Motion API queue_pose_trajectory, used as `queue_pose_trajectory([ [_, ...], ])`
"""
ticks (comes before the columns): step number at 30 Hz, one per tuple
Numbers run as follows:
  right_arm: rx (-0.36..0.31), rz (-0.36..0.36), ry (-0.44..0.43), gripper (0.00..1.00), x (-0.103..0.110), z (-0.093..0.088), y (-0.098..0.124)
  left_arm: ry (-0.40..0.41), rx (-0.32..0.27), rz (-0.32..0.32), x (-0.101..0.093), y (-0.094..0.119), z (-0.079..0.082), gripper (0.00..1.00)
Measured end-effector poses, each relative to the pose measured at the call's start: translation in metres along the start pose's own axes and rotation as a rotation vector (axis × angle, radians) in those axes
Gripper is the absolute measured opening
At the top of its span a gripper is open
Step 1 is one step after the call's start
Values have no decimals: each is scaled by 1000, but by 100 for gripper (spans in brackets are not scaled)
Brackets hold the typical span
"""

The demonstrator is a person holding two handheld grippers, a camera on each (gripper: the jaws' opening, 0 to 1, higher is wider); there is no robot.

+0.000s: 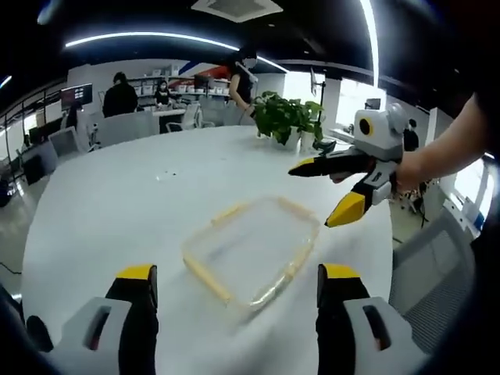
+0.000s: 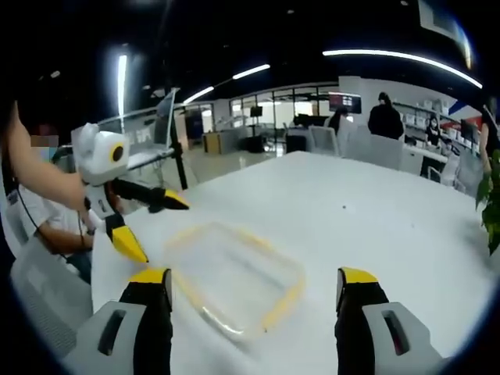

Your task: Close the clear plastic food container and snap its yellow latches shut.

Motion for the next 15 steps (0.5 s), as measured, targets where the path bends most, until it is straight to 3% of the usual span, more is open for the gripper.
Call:
queue_pose_trajectory([
  [10,-28,-54,-51,87,-10,0,19,114,-75,75,-1,27,-9,83],
  [15,-61,-68,-74,87,-10,9,32,156,-121,110,0,42,-8,82],
])
Point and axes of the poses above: the point that each gripper's makers call its tool centre point, and the gripper's own axes: y roughly backward along the fingers, x roughly to its left, z roughly out of its top, the point moved 3 cm from there along y, roughly backward along the fingers, and after that the axes turned 10 degrees about -z, right-handed, at the moved point
